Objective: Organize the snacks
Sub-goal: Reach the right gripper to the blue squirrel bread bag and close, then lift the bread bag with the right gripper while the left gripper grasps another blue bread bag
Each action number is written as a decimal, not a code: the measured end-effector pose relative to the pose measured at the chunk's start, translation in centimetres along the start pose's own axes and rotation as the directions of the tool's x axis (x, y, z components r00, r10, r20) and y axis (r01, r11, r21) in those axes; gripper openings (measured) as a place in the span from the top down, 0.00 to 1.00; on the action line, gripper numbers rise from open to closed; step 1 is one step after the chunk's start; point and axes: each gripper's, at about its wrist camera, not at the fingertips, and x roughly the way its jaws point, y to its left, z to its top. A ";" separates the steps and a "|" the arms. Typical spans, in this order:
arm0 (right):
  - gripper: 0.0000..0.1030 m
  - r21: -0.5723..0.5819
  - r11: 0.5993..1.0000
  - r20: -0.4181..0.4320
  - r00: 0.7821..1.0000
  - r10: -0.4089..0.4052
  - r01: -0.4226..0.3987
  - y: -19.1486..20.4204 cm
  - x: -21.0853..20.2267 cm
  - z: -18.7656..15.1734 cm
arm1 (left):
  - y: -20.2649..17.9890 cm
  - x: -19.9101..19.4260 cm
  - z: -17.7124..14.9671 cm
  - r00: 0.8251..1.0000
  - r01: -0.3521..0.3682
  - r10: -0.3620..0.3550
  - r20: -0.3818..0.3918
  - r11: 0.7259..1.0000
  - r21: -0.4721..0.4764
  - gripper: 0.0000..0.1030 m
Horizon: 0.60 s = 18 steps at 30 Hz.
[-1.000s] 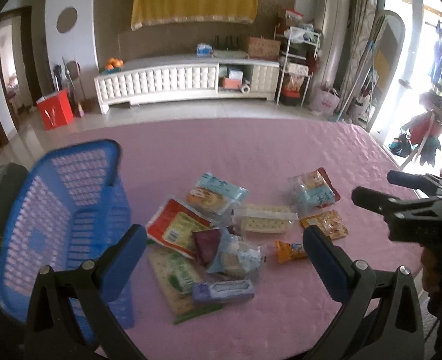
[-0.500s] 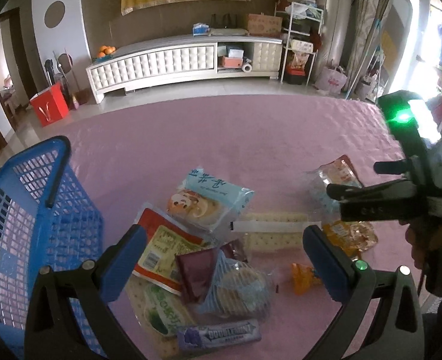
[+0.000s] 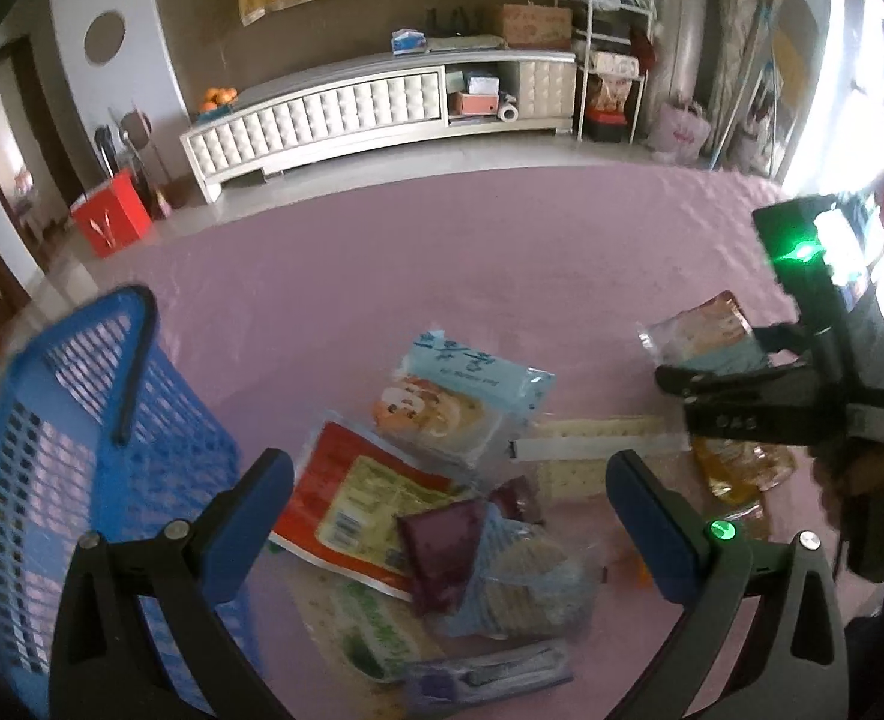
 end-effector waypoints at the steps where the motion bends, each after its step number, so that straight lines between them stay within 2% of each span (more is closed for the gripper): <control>1: 0.28 0.007 1.000 0.014 1.000 -0.003 0.003 -0.4 -0.4 -0.1 | -0.1 0.1 0.3 1.000 -0.008 0.008 -0.007 1.000 0.016 0.00; 6: 0.29 0.116 0.989 0.070 0.994 0.089 -0.096 -2.9 -1.9 -0.2 | -0.5 0.1 2.7 0.999 -0.021 0.024 -0.030 0.993 0.112 0.00; 11: 0.29 0.171 0.953 0.102 0.967 0.234 -0.249 -3.4 -2.1 0.1 | -1.6 1.5 4.7 0.995 0.004 0.016 -0.103 0.981 0.196 0.00; 18: 0.29 0.100 0.970 0.058 0.975 0.215 -0.220 0.1 -0.7 0.9 | -2.1 5.3 5.9 0.976 0.050 0.008 -0.219 0.965 0.258 0.00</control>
